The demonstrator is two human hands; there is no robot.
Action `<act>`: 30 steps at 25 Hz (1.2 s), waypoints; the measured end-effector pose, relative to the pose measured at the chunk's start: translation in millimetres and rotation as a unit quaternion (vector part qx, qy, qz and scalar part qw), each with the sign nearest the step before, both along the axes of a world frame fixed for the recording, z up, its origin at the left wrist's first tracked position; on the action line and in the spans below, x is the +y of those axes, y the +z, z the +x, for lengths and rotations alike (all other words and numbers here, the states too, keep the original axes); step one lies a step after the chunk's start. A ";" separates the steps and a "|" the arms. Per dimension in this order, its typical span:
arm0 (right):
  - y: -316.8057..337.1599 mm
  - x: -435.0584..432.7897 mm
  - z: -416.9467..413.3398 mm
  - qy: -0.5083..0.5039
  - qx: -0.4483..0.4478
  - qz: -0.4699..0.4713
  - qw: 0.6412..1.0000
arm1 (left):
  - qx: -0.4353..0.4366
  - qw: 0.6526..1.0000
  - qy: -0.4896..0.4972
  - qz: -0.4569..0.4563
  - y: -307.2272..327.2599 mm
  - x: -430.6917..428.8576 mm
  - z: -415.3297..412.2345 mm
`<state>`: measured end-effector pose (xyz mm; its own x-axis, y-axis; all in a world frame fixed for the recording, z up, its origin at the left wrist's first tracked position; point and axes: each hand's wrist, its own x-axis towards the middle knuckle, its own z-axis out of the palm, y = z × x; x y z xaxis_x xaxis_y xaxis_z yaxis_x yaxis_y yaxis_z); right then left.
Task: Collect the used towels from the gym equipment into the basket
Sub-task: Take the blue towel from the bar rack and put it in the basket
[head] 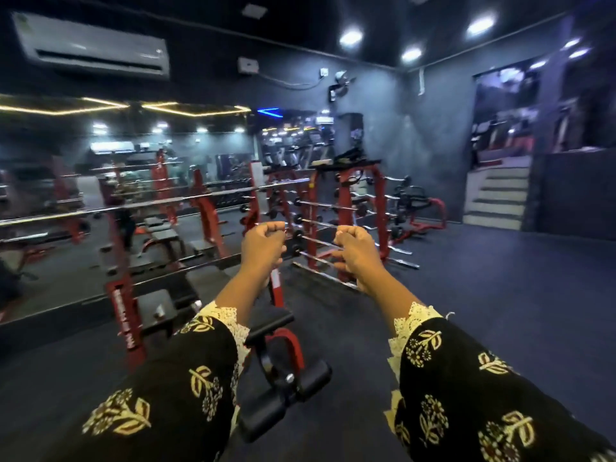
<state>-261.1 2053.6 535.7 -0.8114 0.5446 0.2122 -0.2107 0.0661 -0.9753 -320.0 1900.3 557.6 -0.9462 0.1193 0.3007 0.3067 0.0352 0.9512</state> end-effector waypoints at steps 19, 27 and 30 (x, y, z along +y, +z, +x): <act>8.1 451.1 -279.9 -0.183 -0.010 0.007 0.983 | -0.017 0.979 -0.201 0.010 -7.9 500.0 -346.9; -43.1 661.3 -404.5 -0.191 -0.022 -0.007 0.981 | -0.067 0.967 -0.244 0.036 -59.2 724.6 -459.6; -54.2 755.3 -460.2 -0.201 -0.037 -0.023 0.979 | -0.069 0.968 -0.237 0.034 -77.3 827.3 -515.9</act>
